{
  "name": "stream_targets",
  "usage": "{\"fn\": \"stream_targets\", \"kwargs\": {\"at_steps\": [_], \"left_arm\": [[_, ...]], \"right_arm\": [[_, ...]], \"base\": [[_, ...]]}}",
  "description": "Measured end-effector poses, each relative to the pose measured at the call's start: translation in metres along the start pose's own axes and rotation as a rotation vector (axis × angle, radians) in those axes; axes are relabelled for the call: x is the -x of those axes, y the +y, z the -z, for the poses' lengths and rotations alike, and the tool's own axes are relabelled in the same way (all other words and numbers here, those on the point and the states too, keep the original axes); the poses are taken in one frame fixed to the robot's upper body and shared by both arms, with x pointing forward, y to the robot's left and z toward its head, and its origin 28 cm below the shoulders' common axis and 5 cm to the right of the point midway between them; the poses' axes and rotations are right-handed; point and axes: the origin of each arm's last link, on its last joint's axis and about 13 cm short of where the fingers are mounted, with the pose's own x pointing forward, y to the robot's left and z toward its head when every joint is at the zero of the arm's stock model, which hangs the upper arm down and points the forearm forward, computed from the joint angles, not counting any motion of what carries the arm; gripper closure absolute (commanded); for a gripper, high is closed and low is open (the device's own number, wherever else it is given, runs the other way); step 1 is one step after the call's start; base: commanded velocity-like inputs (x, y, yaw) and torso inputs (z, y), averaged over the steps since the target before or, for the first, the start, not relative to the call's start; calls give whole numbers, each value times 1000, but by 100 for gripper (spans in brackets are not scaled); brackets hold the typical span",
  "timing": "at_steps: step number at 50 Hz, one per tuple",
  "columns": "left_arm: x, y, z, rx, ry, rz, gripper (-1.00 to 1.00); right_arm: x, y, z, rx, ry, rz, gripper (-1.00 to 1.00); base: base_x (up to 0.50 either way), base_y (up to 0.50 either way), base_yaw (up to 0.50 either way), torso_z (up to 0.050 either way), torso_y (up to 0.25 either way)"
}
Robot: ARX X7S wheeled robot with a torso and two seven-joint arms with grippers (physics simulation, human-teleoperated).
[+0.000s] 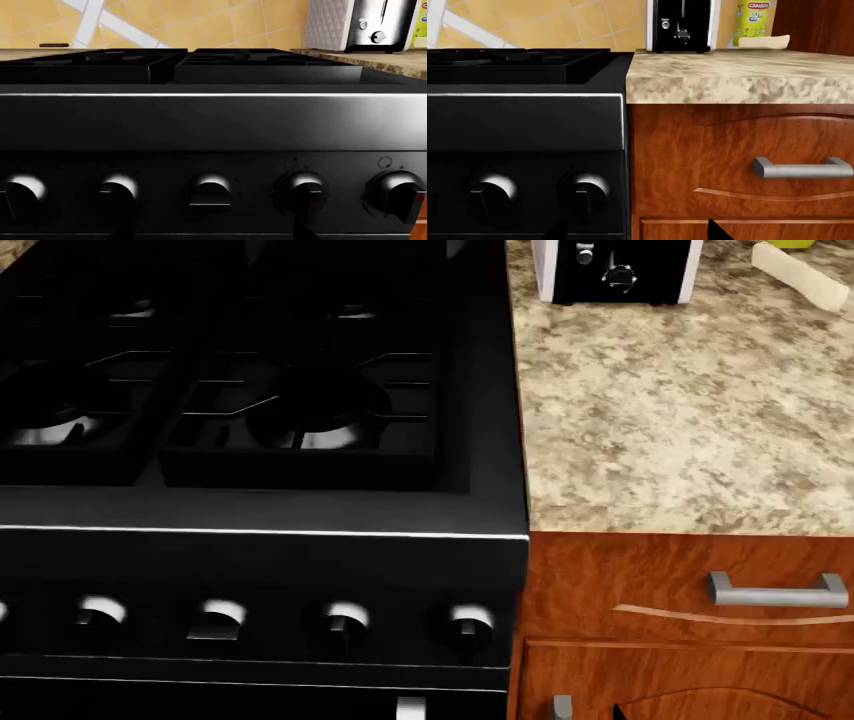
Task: Close the microwave door
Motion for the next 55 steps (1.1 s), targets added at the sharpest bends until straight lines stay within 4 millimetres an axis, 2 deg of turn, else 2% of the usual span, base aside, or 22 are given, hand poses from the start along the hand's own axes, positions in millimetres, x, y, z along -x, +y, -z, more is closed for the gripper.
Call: {"fn": "stream_targets", "kwargs": {"at_steps": [31, 55], "left_arm": [[1, 0, -1, -3, -2, 1, -100], [0, 0, -1, -5, -3, 1, -100]], "right_arm": [[0, -1, 0, -10, 2, 10, -100], [1, -1, -1, -2, -5, 6, -100]], "base": [[0, 1, 0, 0, 0], [0, 488, 0, 0, 0]]}}
